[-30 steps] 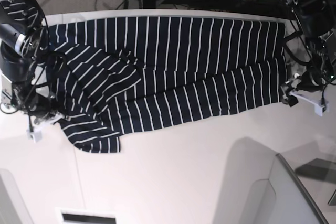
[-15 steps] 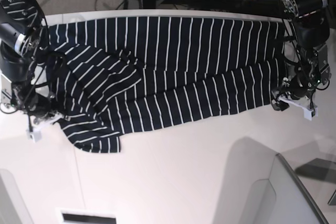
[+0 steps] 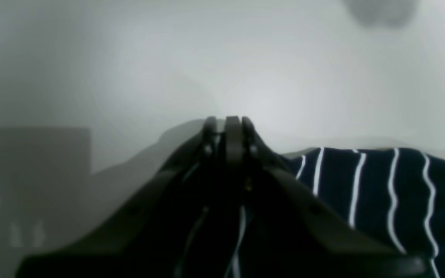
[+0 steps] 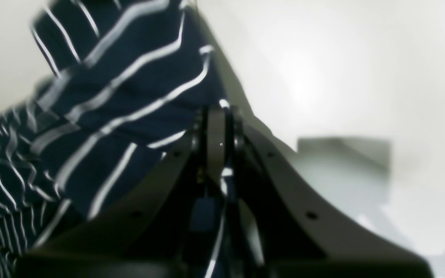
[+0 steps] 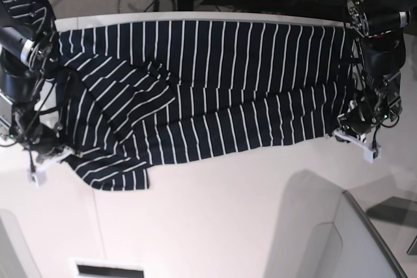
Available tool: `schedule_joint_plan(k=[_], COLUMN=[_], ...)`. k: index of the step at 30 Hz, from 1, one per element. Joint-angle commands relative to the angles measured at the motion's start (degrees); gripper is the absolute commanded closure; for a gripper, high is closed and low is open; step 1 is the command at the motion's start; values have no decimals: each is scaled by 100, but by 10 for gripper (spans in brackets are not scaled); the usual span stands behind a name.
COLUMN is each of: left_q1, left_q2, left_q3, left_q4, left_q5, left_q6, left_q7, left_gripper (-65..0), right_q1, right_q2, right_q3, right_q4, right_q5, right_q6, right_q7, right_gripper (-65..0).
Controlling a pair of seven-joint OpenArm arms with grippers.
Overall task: Layout the t-shirt on the table in an organized manner, then fold the t-shirt properly
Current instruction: 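Grasp the shirt hem edge with both grippers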
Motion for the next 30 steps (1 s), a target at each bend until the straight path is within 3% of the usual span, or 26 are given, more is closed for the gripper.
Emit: schedule_joint_plan(k=[1,7,18,21,25,30], left_q1=[-270,-666,-894,-894,-885,-824], left_q2=[-178,-248,-248,-248,-248,-248], left_q3=[40,409,357,348,348,357], left_q4=[106,343,1372,1512,1547,1547], left_q5=[-59,-67,-67,-67,-67,-67], left_q6=[-25,-16,-16,-16,-16,-16], left_q7=[-143,-99,587,684,701,701], left_gripper=[0,0,0,0,0,0], right_q1=[168,168,458,458,432,423], right_q2=[87,69,139,157,210,298], right_q3=[-219,-1062,-1142,-1159,-1810,-2117], right_q4=[141,765,1002,1002,1002,1002], right_q5=[67,75,75,75,75,75], right_q6=[62,62,62,62,62,62], right_q7=[103,121,156,437,780,859], right_gripper=[0,0,0,0,0,0])
